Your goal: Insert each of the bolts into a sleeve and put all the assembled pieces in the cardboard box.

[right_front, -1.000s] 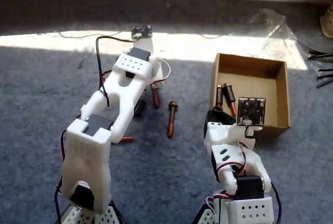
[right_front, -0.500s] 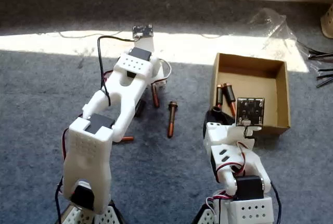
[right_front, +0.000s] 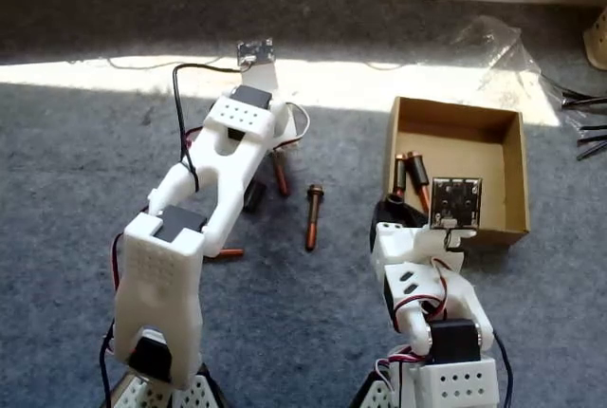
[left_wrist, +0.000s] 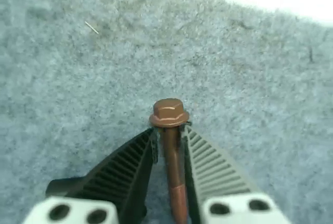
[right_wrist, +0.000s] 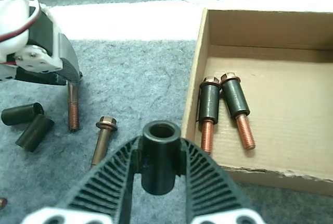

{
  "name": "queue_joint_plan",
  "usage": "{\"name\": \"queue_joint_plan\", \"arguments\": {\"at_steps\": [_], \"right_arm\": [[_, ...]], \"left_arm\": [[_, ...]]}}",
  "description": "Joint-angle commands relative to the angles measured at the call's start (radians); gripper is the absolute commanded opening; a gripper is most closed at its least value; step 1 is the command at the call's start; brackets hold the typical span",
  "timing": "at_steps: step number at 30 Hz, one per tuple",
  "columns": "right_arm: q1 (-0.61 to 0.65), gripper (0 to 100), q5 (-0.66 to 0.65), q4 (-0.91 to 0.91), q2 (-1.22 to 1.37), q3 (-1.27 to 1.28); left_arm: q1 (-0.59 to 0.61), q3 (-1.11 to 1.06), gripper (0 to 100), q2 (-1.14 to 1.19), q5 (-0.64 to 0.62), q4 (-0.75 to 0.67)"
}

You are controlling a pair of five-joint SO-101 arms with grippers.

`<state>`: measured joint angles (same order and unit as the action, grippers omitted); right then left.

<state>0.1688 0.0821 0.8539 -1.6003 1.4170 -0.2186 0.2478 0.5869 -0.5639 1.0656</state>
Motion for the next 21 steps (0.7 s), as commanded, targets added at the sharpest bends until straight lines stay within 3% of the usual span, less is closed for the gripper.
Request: {"name": "queue_joint_plan", "arguments": {"at_steps": [1, 21], "right_arm": [[0.008, 0.5, -0.012, -0.024, -0.012, -0.01], [0.005, 0.5, -0.014, -0.024, -0.012, -0.012]], "left_arm": [[0.013, 0.041, 5, -0.008, -0.003, -0.035], [0.01, 0.05, 7, 0.062, -0.006, -0.048]]}}
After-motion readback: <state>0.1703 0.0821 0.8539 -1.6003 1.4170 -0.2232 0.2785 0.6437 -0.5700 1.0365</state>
